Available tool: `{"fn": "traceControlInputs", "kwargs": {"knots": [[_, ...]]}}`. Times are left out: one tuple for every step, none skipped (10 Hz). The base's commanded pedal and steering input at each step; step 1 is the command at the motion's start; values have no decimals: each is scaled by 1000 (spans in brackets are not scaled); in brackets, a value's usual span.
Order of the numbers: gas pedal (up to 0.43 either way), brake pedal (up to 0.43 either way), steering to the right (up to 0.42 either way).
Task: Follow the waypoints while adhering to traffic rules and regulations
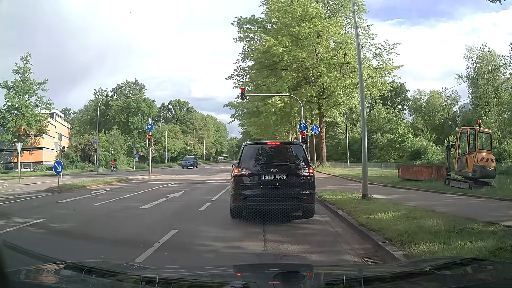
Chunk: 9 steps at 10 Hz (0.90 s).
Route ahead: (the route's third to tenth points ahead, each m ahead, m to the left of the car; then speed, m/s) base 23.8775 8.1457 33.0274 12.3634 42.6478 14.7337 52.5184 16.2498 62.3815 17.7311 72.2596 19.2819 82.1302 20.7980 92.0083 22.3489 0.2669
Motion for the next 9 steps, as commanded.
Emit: {"fn": "traceControlInputs", "kwargs": {"knots": [[0,61,2],[0,61,2],[0,67,2],[0,67,2],[0,73,2],[0,73,2],[0,73,2],[0,79,2],[0,79,2]]}}
